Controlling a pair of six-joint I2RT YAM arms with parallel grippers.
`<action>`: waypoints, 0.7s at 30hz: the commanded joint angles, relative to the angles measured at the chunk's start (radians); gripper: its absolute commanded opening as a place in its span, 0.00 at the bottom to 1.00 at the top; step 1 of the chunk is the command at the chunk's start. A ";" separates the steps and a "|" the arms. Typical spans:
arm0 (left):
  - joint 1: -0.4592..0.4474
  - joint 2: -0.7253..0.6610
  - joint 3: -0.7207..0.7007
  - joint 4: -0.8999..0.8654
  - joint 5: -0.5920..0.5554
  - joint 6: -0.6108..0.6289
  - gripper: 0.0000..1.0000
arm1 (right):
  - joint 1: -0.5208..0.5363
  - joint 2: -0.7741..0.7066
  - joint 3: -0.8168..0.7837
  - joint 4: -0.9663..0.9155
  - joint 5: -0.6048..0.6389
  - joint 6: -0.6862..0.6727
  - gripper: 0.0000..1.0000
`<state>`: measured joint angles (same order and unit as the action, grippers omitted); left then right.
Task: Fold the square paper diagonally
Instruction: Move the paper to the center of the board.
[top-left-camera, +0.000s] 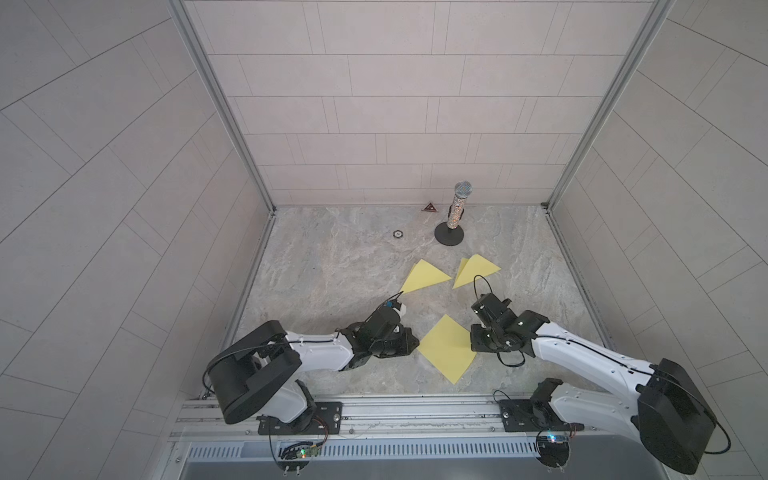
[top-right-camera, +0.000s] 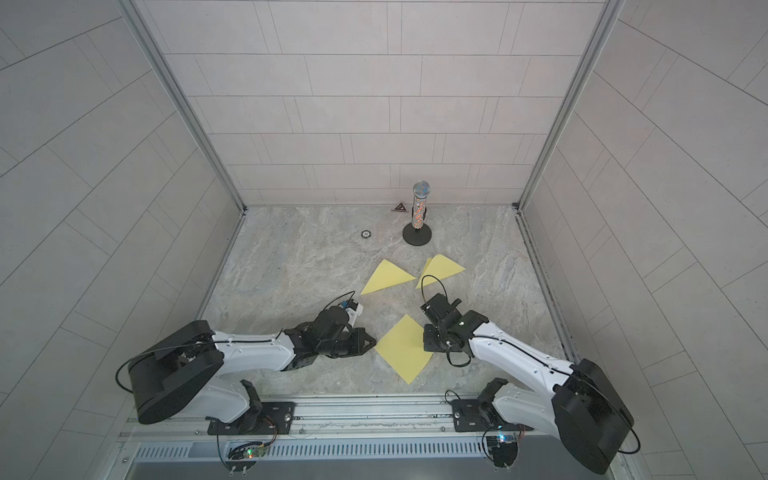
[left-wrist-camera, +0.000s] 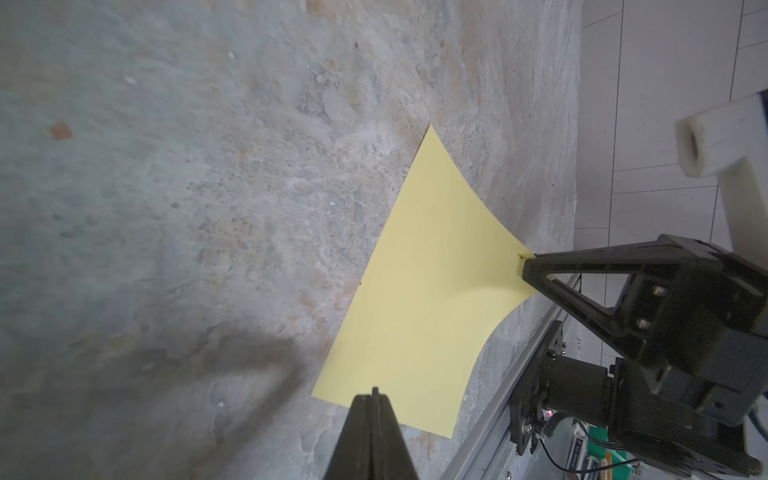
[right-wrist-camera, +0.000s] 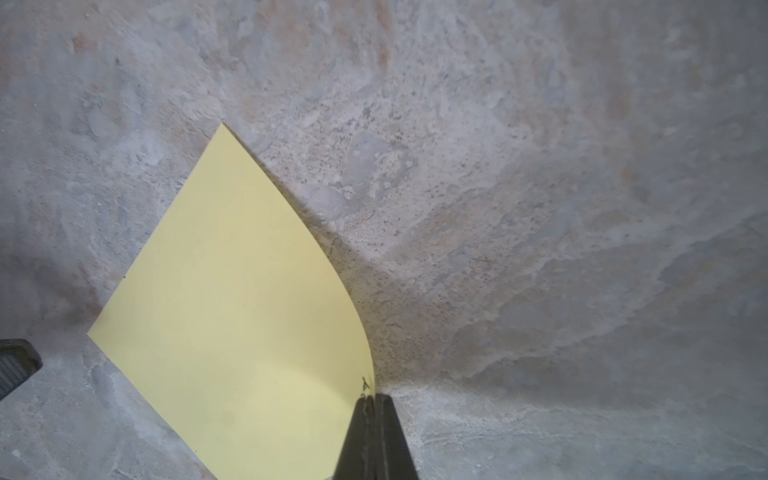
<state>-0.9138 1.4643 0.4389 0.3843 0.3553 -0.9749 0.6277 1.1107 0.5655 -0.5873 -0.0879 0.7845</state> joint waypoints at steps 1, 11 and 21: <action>-0.018 0.028 0.024 0.013 0.005 0.013 0.07 | -0.002 -0.028 -0.017 -0.009 0.036 0.027 0.00; -0.021 0.079 0.056 0.020 -0.007 0.016 0.06 | 0.000 -0.061 -0.037 -0.013 0.029 0.030 0.00; -0.020 0.110 0.093 -0.025 -0.029 0.038 0.06 | 0.000 -0.069 -0.044 -0.009 0.026 0.041 0.00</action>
<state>-0.9298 1.5486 0.5125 0.3855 0.3428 -0.9611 0.6277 1.0580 0.5316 -0.5865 -0.0814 0.8146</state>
